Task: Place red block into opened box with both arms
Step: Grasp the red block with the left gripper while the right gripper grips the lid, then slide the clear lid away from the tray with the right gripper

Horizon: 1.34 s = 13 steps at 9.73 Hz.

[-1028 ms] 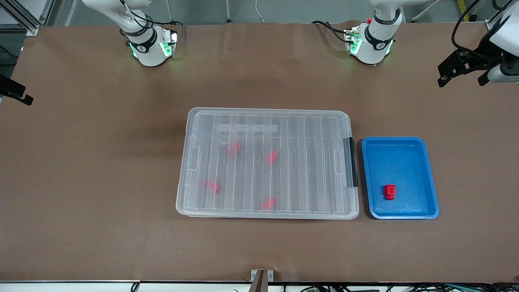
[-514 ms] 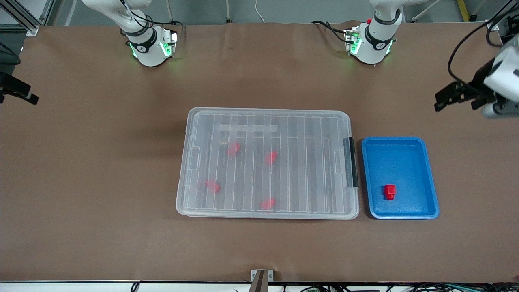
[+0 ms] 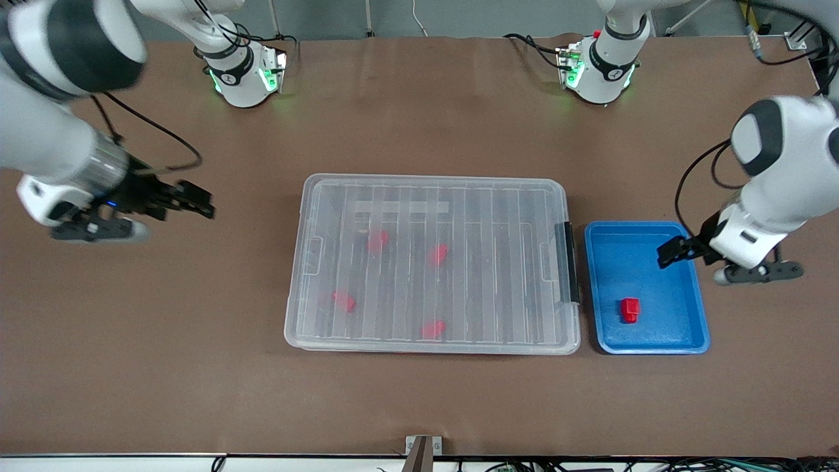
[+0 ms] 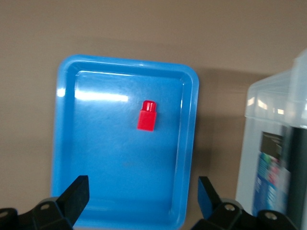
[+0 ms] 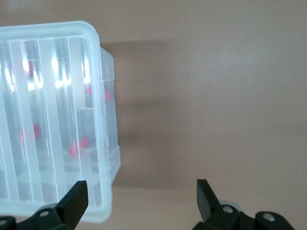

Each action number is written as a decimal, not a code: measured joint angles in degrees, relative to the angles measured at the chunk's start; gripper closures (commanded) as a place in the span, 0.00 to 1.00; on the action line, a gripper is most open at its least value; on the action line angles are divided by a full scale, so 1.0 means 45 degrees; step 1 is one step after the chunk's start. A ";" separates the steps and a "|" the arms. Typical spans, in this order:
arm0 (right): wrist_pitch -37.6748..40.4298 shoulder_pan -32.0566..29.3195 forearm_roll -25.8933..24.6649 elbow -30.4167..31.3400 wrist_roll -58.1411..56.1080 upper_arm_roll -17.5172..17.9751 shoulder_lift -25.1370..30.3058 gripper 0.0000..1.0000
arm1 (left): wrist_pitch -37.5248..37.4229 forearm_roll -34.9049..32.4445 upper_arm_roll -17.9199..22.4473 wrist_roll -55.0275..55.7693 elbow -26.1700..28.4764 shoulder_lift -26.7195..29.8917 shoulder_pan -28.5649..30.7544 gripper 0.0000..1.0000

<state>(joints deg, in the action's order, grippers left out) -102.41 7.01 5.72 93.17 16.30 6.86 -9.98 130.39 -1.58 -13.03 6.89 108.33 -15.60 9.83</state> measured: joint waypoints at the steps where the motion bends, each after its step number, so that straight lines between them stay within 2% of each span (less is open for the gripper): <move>1: -0.0744 0.0154 -0.0593 0.0229 0.1235 0.0686 -0.0600 0.00 | 0.0973 -0.0583 -0.0014 0.0003 -0.0023 -0.0947 -0.0011 0.10; 3: -0.2107 0.0459 -0.2070 0.0338 0.3339 0.1826 -0.1859 0.00 | 0.1707 -0.1199 -0.0060 0.0042 -0.0549 -0.2538 -0.0072 0.23; 4: -0.2640 0.0523 -0.2544 0.0366 0.3607 0.1965 -0.2395 0.00 | 0.1735 -0.1274 -0.0060 0.0042 -0.0940 -0.3201 -0.0069 0.29; 6: -0.3389 0.0453 -0.3328 0.0449 0.3618 0.1935 -0.3243 0.00 | 0.1737 -0.1338 -0.0070 0.0041 -0.1396 -0.4020 -0.0092 0.32; 7: -0.3610 0.0397 -0.3560 0.0574 0.3501 0.1928 -0.3460 0.00 | 0.1738 -0.1340 -0.0072 0.0041 -0.1531 -0.4237 -0.0112 0.37; 13: -0.3948 -0.0043 -0.3680 0.0826 0.1344 0.1919 -0.3468 0.00 | 0.1737 -0.1342 -0.0070 0.0042 -0.2183 -0.5134 -0.0120 0.49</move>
<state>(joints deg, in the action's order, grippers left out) -120.18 6.81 -10.84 96.89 22.35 15.49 -25.59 138.21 -7.62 -13.34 7.08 98.50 -38.70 9.29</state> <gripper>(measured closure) 0.000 0.445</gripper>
